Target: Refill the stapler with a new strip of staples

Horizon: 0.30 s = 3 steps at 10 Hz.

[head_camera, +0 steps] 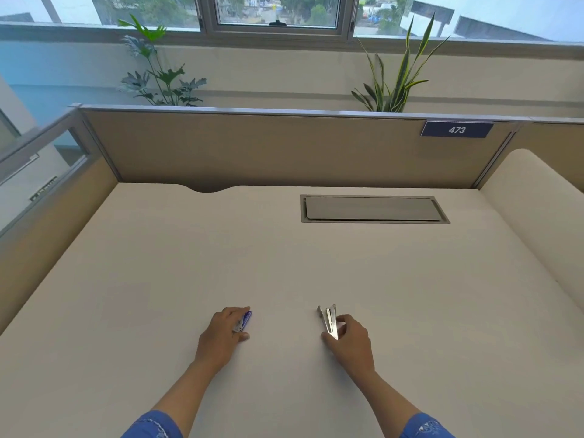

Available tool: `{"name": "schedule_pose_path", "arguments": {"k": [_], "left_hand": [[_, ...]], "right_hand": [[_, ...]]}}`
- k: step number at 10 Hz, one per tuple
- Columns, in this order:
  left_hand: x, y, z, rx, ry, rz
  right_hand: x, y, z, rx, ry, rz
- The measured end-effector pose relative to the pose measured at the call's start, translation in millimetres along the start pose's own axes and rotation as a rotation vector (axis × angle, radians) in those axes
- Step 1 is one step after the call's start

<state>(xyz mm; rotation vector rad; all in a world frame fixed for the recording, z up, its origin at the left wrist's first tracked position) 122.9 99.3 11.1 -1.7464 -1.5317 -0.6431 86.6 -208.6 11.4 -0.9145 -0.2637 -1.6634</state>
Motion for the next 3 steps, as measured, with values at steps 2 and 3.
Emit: {"name": "schedule_pose_path", "arguments": {"k": [2, 3], "left_hand": [[0.6, 0.2, -5.5, -0.006, 0.024, -0.037], [-0.2, 3.8, -4.8, -0.016, 0.007, -0.051]], "right_hand": [[0.1, -1.8, 0.0, -0.011, 0.010, 0.005], [3.4, -1.5, 1.7, 0.008, 0.011, -0.052]]}}
Point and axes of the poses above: each hand's wrist, its own y-axis towards the middle knuckle, its own x-axis out of the back of the hand, z = x × y, the point moved 7 cm from there along y, towards the middle knuckle, and after that the axes turned 4 degrees about -y, right-handed, at the moved point
